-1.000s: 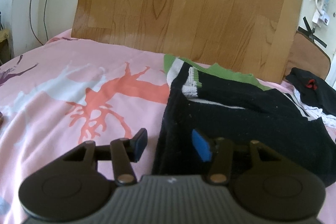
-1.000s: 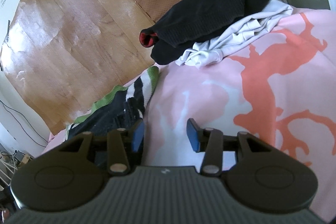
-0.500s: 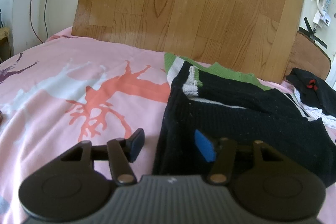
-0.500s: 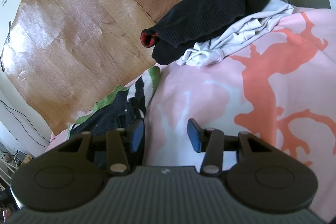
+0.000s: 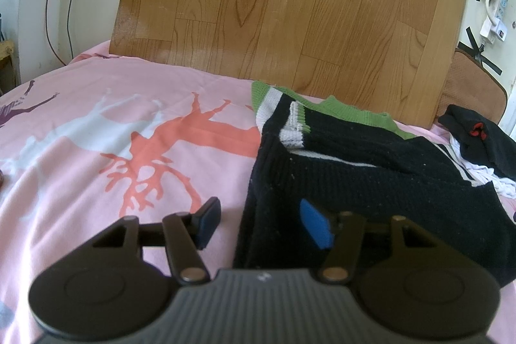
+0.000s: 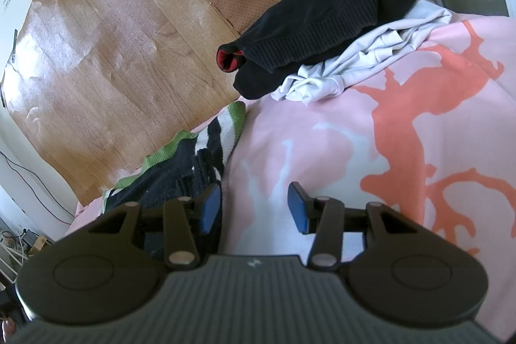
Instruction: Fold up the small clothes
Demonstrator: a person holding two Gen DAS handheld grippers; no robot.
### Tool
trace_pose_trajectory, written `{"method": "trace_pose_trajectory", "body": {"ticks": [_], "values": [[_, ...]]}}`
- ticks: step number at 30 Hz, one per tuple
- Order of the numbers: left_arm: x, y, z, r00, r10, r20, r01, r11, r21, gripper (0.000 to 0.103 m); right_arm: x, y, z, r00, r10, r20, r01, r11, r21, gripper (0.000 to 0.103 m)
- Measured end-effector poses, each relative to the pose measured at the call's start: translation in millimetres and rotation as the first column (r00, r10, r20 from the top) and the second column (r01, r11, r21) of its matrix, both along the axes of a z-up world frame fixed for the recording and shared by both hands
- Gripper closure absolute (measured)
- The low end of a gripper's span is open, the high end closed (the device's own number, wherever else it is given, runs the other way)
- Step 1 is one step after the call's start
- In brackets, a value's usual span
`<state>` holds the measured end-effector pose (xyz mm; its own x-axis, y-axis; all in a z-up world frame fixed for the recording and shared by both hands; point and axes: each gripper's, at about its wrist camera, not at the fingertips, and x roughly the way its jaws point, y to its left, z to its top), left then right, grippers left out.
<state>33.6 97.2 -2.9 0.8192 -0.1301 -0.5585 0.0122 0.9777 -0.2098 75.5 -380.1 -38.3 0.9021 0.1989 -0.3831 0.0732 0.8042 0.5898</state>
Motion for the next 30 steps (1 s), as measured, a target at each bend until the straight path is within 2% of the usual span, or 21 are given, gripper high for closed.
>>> {"method": "trace_pose_trajectory", "body": {"ticks": [30], "values": [[-0.9, -3.0, 0.2, 1.000, -0.028, 0.002, 0.028, 1.000, 0.014, 0.045, -0.1, -1.1, -0.1, 1.000, -0.007, 0.012, 0.007, 1.000, 0.007, 0.051]]}}
